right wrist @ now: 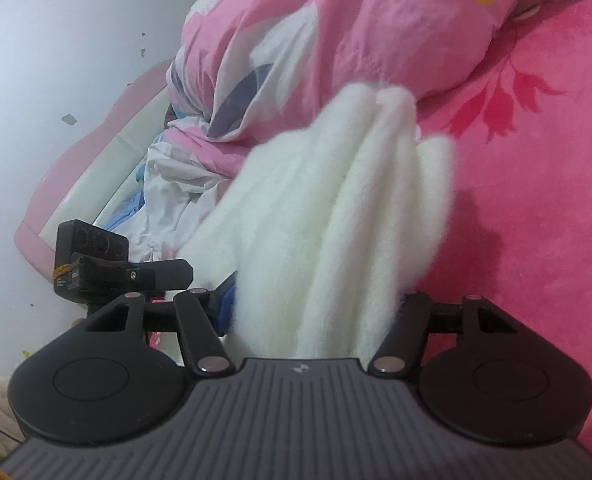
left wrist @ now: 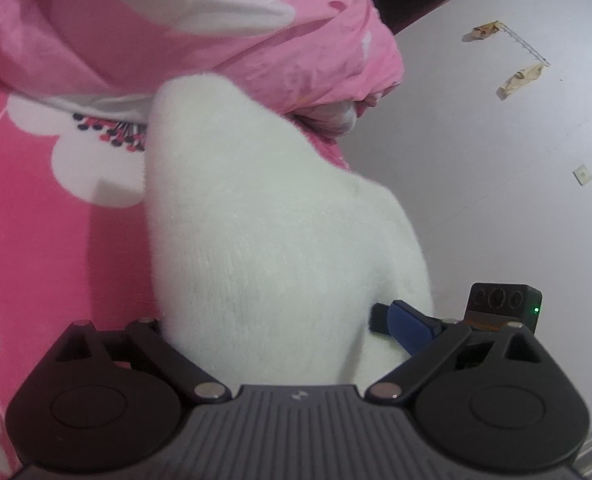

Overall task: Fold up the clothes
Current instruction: 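Close both grippers on the folded cream sweater's edge, then lift the folded sweater with both grippers and carry it toward the beige cloth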

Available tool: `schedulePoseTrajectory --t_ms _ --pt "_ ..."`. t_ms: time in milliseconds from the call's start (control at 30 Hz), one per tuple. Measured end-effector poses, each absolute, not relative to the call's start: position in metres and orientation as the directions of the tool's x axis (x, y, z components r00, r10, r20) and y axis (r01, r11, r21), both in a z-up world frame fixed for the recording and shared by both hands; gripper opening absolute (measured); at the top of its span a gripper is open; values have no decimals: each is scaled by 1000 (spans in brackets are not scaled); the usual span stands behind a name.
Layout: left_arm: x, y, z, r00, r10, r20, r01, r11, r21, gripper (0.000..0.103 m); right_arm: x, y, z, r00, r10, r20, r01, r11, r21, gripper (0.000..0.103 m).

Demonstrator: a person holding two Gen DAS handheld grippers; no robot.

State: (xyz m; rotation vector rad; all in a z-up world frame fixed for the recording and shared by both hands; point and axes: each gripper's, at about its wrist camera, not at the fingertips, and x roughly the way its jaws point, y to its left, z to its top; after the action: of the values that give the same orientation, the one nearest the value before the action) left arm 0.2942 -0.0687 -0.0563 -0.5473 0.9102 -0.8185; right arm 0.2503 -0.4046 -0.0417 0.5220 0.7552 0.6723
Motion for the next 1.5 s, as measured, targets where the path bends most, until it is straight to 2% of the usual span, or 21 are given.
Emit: schedulePoseTrajectory --t_ms 167,333,433,667,833,1167,1333,1500 --pt "276 -76 -40 373 -796 -477 395 601 -695 97 228 -397 -22 578 670 -466 -368 724 584 59" --pt "266 -83 -51 372 -764 -528 414 645 -642 96 215 -391 -22 584 642 -497 -341 749 568 58" --pt "259 -80 -57 371 -763 -530 428 647 -632 94 211 -389 -24 591 638 -494 -331 750 573 58" --pt "242 -75 -41 430 -725 -538 433 688 -582 67 203 -383 -18 618 595 -514 -311 785 536 56" --pt "218 -71 -19 476 -707 -524 460 707 -537 60 181 -372 2 659 563 -500 -339 815 471 54" --pt "162 -81 43 513 -728 -455 550 686 -476 59 122 -374 55 745 518 -420 -361 843 399 54" --pt "139 -98 57 494 -744 -450 594 667 -449 59 88 -386 69 782 489 -387 -352 858 374 54" --pt "126 -137 60 440 -754 -487 634 645 -426 59 59 -417 61 809 455 -373 -311 869 386 54"
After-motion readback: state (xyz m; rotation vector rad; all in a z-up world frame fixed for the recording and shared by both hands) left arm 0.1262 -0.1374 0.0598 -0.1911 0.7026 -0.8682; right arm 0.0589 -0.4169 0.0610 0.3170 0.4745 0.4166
